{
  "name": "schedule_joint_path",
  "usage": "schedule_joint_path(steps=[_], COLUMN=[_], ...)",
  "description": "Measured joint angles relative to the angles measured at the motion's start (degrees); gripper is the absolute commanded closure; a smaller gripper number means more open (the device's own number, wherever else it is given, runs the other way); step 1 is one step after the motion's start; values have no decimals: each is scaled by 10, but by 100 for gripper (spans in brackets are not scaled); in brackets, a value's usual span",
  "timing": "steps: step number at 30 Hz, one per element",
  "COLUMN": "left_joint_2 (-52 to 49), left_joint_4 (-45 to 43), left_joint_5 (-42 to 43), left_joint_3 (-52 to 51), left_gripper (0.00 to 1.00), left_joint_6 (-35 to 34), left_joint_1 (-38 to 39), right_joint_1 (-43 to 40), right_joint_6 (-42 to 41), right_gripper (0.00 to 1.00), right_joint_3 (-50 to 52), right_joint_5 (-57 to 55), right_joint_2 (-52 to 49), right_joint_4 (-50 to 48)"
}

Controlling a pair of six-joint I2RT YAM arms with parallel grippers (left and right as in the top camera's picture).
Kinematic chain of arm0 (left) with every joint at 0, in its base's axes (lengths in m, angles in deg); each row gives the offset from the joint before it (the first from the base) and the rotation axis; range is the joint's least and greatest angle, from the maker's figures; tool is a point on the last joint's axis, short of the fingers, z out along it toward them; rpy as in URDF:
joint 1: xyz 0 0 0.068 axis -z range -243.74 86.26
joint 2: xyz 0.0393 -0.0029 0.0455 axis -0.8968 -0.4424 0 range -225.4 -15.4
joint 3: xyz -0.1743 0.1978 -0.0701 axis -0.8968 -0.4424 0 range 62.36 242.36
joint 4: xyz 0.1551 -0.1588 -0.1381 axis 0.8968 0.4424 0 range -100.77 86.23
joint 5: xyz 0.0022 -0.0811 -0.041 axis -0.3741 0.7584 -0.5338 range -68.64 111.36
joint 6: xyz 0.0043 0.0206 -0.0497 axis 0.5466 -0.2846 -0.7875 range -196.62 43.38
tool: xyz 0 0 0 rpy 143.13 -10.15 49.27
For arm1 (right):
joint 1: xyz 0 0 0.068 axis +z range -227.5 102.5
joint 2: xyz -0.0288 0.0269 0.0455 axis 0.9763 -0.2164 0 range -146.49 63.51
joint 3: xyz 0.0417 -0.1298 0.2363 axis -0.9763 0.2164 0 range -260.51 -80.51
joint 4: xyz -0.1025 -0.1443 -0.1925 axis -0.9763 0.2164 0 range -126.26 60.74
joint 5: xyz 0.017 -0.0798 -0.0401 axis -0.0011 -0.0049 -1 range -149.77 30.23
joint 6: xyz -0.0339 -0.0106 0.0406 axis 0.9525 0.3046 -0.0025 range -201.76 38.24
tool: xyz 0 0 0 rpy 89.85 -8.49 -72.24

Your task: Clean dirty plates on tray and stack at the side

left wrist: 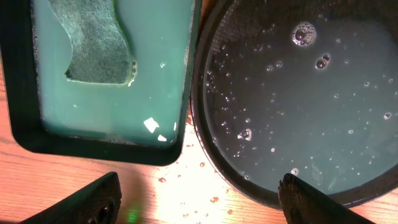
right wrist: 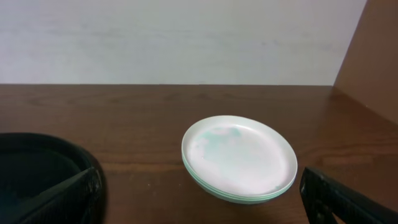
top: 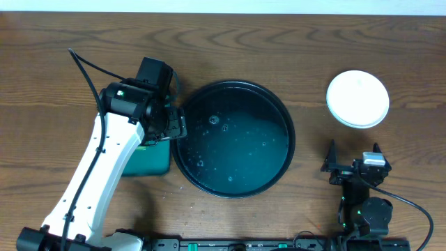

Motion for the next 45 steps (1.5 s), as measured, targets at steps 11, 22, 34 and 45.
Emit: schedule_joint_path(steps=[11, 22, 34, 45], left_joint_2=[0, 0, 0, 0], left_joint_4=[0, 0, 0, -59], left_joint_5=[0, 0, 0, -2], left_joint_3=[0, 0, 0, 0], left_gripper=[18, 18, 18, 18], left_joint_6=[0, 0, 0, 127], left_joint_1=[0, 0, 0, 0], right_joint_1=[0, 0, 0, 0], right_joint_6=[-5, -6, -9, -9], right_gripper=[1, 1, 1, 1], right_joint_3=[0, 0, 0, 0], right_joint_5=[0, 0, 0, -1], right_joint_2=[0, 0, 0, 0], right_joint_4=[0, 0, 0, 0])
